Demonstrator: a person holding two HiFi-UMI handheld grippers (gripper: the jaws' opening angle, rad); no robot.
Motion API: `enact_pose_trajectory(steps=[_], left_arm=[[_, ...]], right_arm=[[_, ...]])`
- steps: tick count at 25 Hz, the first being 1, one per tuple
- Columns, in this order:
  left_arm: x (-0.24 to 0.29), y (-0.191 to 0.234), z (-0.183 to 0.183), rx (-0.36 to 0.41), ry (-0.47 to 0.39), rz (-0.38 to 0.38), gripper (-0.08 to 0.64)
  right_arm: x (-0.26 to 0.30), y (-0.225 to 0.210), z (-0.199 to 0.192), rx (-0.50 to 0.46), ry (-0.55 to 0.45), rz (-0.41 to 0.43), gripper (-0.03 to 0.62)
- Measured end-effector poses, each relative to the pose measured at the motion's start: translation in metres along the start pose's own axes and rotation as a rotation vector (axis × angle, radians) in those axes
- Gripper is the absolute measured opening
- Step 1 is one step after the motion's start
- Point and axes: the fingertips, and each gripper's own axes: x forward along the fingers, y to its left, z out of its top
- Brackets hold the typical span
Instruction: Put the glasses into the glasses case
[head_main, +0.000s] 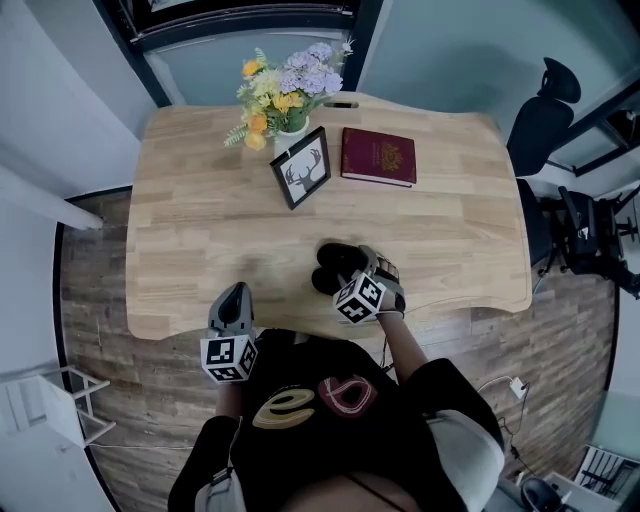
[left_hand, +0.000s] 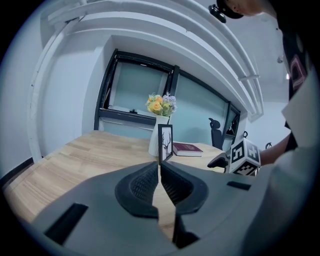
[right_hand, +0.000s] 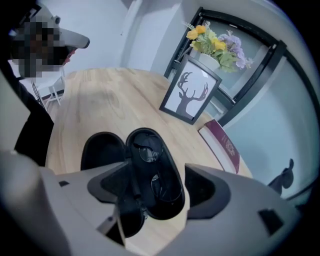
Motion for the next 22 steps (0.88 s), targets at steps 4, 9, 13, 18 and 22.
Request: enact_pose_trajectory(steps=[4,9,13,18,22], left_arm=[[0.0,0.0,-0.002,-0.01,0.004,-0.007,0.028],[0.006,-0.01,0.003,-0.027,-0.011,-0.054,0.028],[0.016,-0.025,0.012,-0.029,-0.027,-0.116,0.028],[0.03,-0.049,0.02,-0.02,-0.038,-0.206,0.028],[0.04,-0.073,0.027,-0.013,-0.042,-0.283,0.028]], right_arm=[[-0.01,-0.004,0.002,0.08,-0.023,-0.008,0.336],[-0.03,-0.013,0.011,0.195,-0.083,-0.004,0.337],[-0.05,-0.023,0.017,0.288,-0.134,-0.03,0.337],[-0.073,-0.025,0.021,0.49,-0.226,-0.01,0.337],[-0.095,-0.027,0.023,0.701,-0.348,0.016,0.337]])
